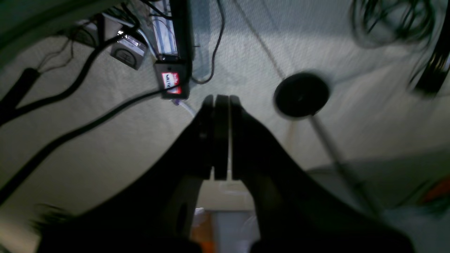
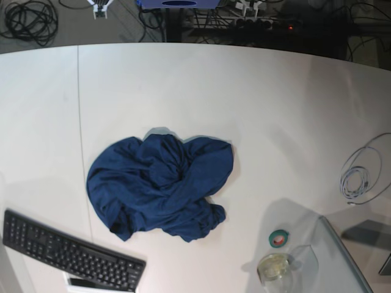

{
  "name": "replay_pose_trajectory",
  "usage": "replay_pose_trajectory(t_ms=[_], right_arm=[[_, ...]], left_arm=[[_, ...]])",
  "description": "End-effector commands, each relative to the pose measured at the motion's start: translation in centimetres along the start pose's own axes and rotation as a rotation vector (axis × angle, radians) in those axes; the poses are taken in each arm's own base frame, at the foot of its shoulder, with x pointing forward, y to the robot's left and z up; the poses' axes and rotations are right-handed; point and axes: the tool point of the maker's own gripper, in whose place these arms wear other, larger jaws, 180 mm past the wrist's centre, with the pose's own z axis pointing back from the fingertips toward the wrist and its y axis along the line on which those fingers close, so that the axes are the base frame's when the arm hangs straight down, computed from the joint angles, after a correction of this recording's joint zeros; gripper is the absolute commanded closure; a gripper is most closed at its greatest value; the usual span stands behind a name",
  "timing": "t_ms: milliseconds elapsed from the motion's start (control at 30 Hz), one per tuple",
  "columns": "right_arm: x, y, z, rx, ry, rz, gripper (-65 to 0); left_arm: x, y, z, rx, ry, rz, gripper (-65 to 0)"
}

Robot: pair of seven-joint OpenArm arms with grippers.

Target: Layout the t-shirt on the table in an organized manner, then fold the t-shirt properly

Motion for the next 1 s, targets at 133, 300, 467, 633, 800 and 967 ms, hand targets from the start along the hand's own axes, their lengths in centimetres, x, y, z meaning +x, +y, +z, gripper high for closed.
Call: replay_pose_trajectory(t_ms=[133, 300, 467, 633, 800, 967], right_arm=[[-1.7, -4.3, 3.2, -0.086, -0.058, -0.085, -0.2], [0.1, -6.4, 8.0, -0.127, -0.119, -0.08, -0.3], [3.3, -6.6, 12.9, -0.137, -0.233, -0.056, -0.3], [11.6, -6.3, 18.9, -0.14, -0.446, -0.034, -0.3], [22.9, -5.9, 24.2, -0.135, -0.655, -0.043, -0.2], [34.0, -5.5, 28.1, -0.111, -0.789, -0.075, -1.5]], left_arm=[[-1.6, 1.4, 2.7, 0.021, -0.084, -0.023, 0.0], [2.1, 3.3, 6.8, 0.041, -0.268, -0.075, 0.0], [5.8, 5.3, 12.2, 0.067, -0.432, -0.129, 0.0], [11.9, 8.8, 18.1, 0.177, -0.633, -0.104, 0.0], [18.7, 9.1, 21.9, 0.142, -0.8, 0.073, 0.0], [24.5, 8.4, 22.5, 0.053, -0.807, 0.201, 0.0]])
